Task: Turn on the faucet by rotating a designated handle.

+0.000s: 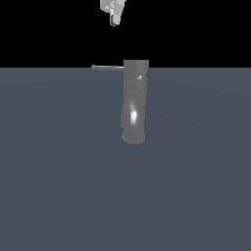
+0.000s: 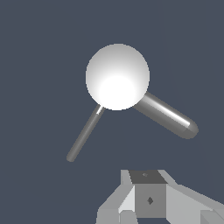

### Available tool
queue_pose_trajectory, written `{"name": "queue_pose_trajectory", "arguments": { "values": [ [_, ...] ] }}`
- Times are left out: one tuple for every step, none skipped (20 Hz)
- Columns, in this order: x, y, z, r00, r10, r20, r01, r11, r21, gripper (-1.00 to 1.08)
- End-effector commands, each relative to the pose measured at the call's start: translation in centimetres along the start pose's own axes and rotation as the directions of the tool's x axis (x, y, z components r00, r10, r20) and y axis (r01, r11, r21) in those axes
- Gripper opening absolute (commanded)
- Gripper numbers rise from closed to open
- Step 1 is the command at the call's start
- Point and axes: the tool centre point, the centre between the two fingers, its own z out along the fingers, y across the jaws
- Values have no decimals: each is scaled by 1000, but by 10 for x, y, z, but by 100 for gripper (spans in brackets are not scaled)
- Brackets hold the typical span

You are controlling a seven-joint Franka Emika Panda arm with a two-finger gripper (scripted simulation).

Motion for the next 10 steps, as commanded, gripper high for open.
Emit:
{"name": "queue_pose_trajectory", "arguments": {
  "values": [
    [3,-14,12,998,67,-9,-67,998,-4,-100],
    [4,-20,17,996,93,-13,-93,996,-6,-100],
    [5,-25,22,993,119,-18,-119,993,-7,-100],
    [6,-31,27,989,144,-24,-144,990,-8,-100],
    [7,-36,32,985,169,-29,-169,986,-8,-100],
    [7,-41,37,980,194,-36,-194,981,-9,-100],
    [8,-47,42,975,218,-42,-219,976,-9,-100],
    [9,-52,47,969,242,-49,-243,970,-8,-100],
    [9,-57,52,962,266,-56,-267,964,-7,-100],
    [10,-62,58,955,290,-63,-291,957,-6,-100]
  ]
}}
